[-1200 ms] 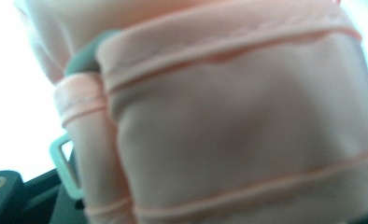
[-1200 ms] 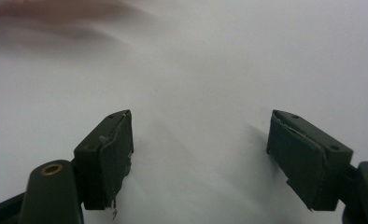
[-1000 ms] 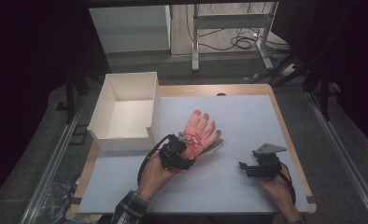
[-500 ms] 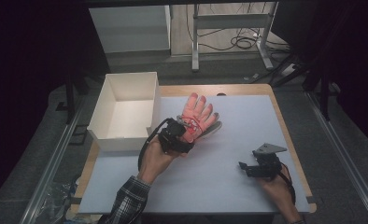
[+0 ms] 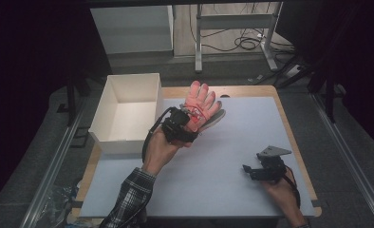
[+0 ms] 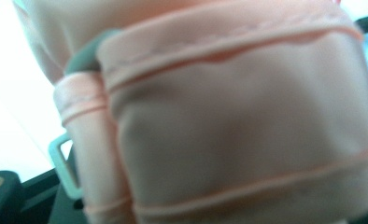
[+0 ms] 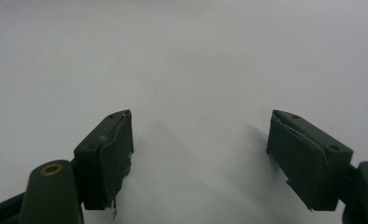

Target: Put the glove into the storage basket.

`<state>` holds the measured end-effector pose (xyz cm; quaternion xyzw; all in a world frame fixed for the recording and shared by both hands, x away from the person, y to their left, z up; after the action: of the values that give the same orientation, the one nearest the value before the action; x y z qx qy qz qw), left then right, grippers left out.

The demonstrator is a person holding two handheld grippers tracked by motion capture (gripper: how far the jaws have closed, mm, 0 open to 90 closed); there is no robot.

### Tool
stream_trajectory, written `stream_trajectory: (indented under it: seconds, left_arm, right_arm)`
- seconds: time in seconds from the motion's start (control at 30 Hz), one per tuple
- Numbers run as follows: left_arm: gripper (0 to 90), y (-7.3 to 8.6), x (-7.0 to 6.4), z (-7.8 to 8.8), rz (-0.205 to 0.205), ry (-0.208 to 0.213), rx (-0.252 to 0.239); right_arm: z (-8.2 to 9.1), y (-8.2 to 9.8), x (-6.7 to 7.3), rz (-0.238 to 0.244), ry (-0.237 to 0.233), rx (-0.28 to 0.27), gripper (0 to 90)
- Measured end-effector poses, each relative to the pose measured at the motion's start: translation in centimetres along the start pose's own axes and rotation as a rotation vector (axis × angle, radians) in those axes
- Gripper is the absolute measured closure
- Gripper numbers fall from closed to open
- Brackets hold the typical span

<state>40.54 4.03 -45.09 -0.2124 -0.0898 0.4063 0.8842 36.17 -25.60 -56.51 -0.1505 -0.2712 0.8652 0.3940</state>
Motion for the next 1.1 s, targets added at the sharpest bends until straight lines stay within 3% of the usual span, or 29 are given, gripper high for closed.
stream_trajectory:
  seconds: [0.4, 0.63, 0.87, 1.1]
  left_arm:
    - [42.1, -1.8, 2.5, 2.7, 0.058, -0.041, -0.028]
    - [41.9, -2.1, 5.0, 4.6, 0.119, -0.079, -0.046]
    - [41.7, -1.9, 7.3, 6.3, 0.17, -0.119, -0.073]
    - [41.7, -0.4, 10.4, 7.3, 0.241, -0.168, -0.075]
  right_arm:
    - [0.0, 0.0, 0.0, -0.001, 0.0, -0.002, 23.1]
    - [0.0, 0.0, 0.0, 0.0, 0.0, -0.002, 23.1]
    - [0.0, 0.0, 0.0, -0.001, 0.0, -0.002, 23.1]
    - [0.0, 0.0, 0.0, -0.001, 0.0, -0.002, 23.0]
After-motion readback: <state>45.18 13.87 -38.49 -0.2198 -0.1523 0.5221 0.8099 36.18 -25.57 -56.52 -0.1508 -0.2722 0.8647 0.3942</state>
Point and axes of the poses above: each handheld gripper's, and its own axes: z roughly backward along the jaws, y roughly out of its underside, x roughly to its left, the point moved 5 cm from there along -z, roughly forward along the jaws, and after that the axes turned 11 degrees about x, right-handed, at the moved point
